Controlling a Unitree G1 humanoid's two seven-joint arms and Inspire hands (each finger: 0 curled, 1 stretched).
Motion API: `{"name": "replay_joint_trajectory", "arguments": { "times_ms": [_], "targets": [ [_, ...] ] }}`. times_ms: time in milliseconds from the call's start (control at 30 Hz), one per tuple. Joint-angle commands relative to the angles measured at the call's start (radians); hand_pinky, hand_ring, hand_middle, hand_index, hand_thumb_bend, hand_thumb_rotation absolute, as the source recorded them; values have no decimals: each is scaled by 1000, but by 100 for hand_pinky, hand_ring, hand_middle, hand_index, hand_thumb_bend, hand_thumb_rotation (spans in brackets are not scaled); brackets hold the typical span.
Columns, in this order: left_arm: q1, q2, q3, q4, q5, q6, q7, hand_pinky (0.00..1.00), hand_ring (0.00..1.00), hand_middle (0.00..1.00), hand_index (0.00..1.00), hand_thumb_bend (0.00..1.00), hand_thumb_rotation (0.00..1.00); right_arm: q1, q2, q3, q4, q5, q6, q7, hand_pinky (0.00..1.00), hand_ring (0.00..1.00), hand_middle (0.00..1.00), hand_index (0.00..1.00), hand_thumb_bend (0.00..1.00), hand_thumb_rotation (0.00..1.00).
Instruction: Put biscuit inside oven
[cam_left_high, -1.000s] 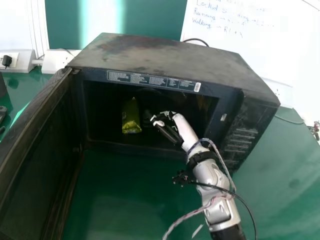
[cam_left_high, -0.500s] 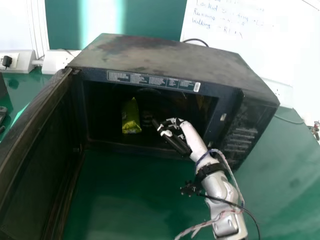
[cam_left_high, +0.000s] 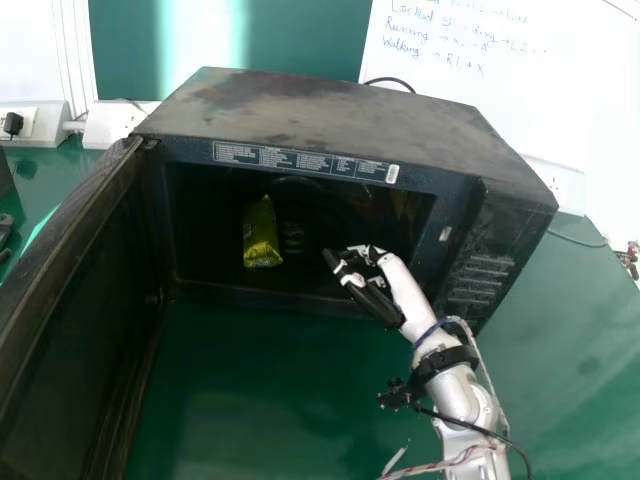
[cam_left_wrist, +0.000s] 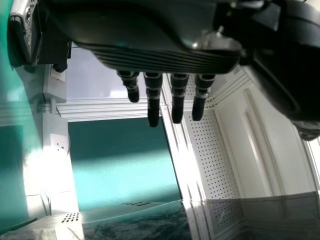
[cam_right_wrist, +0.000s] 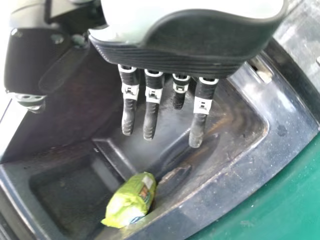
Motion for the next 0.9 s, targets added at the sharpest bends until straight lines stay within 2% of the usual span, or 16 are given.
{"name": "replay_joint_trajectory", "arguments": {
  "times_ms": [0, 100, 200, 300, 567, 600, 633, 667, 733, 867],
  "targets": [
    [7, -2, 6, 11, 11, -7, 9, 71, 87, 94, 94, 85, 98, 29, -19, -13, -18, 1, -36, 5, 57, 70, 73, 76, 87, 39],
    [5, 0, 5, 14, 8, -7, 7, 72, 87, 95, 94, 85, 98, 52, -24, -27, -24, 12, -62, 4, 56, 68, 72, 76, 87, 37],
    [3, 2, 5, 17, 10, -8, 6, 73, 88, 95, 95, 84, 98, 76, -28, -40, -42, 10, -69, 2, 61, 71, 74, 76, 88, 36],
    [0, 6, 5, 22, 10, -9, 3, 73, 88, 95, 95, 85, 98, 99, -37, -48, -73, -3, -58, 9, 61, 72, 76, 76, 88, 36],
    [-7, 8, 8, 34, 16, -17, 4, 73, 88, 95, 95, 83, 99, 171, -68, -77, -147, -13, -56, 22, 49, 65, 74, 77, 89, 44],
    [-7, 8, 7, 35, 14, -16, 3, 72, 88, 95, 95, 83, 99, 180, -72, -82, -151, -11, -66, 20, 51, 65, 74, 77, 89, 45],
    [-7, 8, 7, 35, 12, -14, 3, 72, 88, 95, 95, 84, 98, 191, -77, -87, -153, -9, -80, 18, 58, 69, 75, 77, 89, 45],
    [-7, 8, 8, 36, 12, -14, 4, 72, 88, 95, 95, 84, 97, 201, -79, -94, -154, -3, -95, 17, 76, 74, 78, 78, 88, 46],
    [-10, 8, 8, 36, 15, -11, 6, 72, 88, 95, 95, 85, 97, 221, -77, -112, -157, 20, -115, 19, 87, 78, 80, 79, 88, 46],
    [-14, 12, 12, 45, 27, -16, 8, 72, 88, 95, 96, 84, 98, 260, -77, -145, -169, 42, -144, 17, 89, 82, 83, 80, 87, 47]
  ]
}}
